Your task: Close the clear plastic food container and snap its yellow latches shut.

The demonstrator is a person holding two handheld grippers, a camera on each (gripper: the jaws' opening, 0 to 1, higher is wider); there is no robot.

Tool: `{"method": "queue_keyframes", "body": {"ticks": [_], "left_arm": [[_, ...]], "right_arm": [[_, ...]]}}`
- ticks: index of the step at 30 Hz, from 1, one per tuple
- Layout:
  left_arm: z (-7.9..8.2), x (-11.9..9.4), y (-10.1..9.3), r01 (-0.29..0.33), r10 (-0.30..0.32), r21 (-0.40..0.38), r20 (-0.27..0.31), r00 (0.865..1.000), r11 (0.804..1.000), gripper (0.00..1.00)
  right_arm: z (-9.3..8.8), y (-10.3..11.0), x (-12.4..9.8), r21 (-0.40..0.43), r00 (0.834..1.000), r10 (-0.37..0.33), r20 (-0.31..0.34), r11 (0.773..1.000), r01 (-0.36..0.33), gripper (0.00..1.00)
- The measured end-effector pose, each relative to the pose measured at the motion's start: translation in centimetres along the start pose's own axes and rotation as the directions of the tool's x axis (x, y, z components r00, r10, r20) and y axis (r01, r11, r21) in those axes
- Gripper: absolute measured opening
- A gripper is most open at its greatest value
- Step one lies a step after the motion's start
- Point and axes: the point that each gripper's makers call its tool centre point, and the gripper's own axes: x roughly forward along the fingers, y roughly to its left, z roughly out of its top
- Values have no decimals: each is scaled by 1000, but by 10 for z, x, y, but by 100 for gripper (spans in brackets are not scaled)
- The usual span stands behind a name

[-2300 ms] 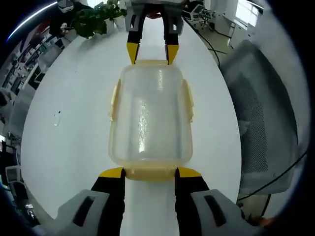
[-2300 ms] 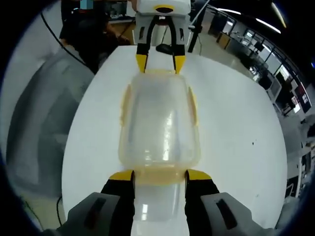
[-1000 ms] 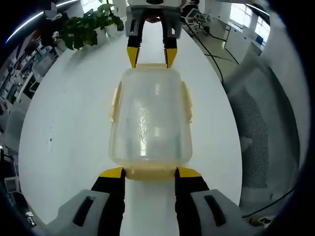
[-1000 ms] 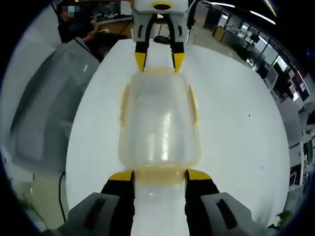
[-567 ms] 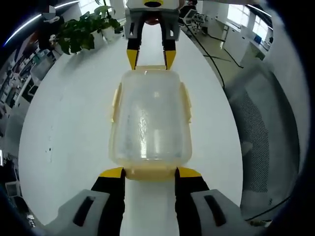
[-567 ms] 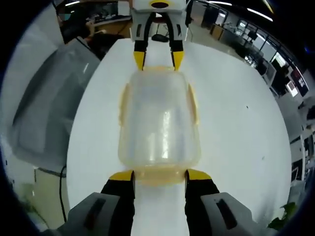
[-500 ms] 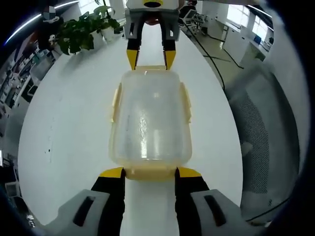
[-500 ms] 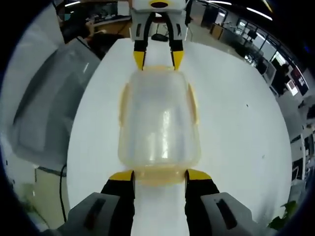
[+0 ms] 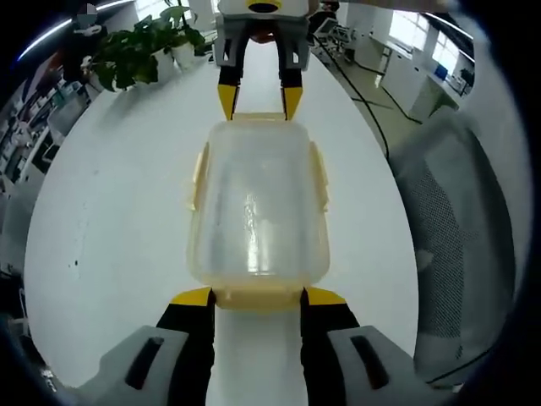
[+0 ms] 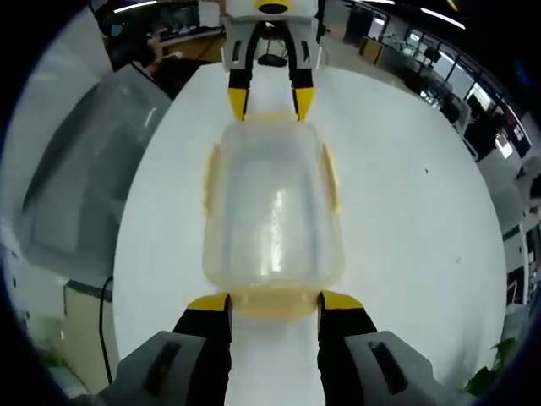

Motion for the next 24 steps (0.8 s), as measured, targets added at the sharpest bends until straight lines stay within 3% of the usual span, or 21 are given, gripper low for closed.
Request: {"method": "queue_keyframes", "body": {"ticks": [24], "left_arm": [[0,7,0,35,-35,-15,21,999,999,38]], "right_arm": [[-5,-2,4,16,999,33,6,999,-33,38]]}}
